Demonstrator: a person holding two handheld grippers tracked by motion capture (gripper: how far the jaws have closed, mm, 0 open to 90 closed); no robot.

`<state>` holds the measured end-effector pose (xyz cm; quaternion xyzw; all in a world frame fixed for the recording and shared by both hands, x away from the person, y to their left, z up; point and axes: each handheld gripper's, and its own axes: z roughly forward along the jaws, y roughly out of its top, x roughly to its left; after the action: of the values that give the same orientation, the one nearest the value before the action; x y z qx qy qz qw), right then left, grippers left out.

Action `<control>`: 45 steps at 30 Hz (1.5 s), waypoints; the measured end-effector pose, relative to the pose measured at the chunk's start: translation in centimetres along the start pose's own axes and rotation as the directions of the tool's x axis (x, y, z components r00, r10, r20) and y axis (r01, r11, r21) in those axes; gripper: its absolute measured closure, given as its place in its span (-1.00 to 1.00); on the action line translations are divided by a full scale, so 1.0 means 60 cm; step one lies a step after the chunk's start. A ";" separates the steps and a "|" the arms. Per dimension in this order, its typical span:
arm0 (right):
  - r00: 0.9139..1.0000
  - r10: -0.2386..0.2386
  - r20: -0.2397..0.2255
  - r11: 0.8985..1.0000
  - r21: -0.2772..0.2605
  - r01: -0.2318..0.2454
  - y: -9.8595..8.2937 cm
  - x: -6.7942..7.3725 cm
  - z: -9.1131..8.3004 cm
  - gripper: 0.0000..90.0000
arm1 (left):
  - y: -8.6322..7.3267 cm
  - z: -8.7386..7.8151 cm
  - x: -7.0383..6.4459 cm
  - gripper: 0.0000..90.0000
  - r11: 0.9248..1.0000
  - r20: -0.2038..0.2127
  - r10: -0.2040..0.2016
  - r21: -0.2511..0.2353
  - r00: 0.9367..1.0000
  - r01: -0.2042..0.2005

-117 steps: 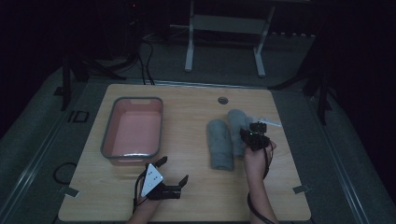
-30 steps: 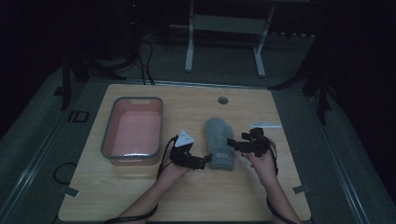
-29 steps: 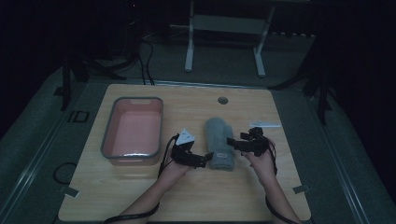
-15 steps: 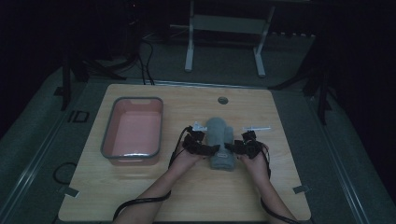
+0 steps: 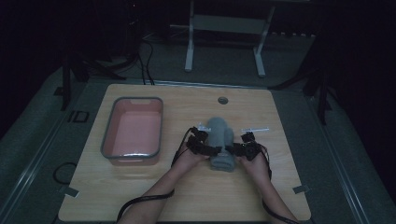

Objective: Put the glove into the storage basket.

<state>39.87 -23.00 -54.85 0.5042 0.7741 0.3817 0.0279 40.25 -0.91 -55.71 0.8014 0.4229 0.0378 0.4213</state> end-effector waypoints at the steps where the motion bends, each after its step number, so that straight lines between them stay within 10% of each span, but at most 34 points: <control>1: 1.000 0.008 -0.015 1.000 0.003 -0.008 0.000 -0.001 0.000 0.23 | 0.000 0.001 0.001 -0.58 1.000 0.012 -0.002 -0.002 1.000 0.002; 15: 1.000 0.004 0.001 1.000 -0.029 -0.004 -0.006 0.010 -0.001 0.70 | 0.005 0.002 -0.009 0.66 1.000 0.122 0.017 -0.018 0.992 -0.015; 27: 0.999 0.010 -0.035 0.997 -0.080 -0.012 0.001 0.024 -0.026 0.76 | 0.024 -0.032 -0.013 0.72 0.998 0.149 0.049 -0.033 0.988 -0.044; 45: 0.995 -0.067 -0.079 0.985 -0.164 0.054 0.083 0.115 -0.069 0.78 | 0.078 -0.153 0.008 0.72 0.989 0.130 0.125 -0.096 0.984 -0.113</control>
<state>38.48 -18.79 -46.45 0.4600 0.7562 0.4630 0.0476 39.74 3.99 -46.64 0.8066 0.3426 0.0268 0.4809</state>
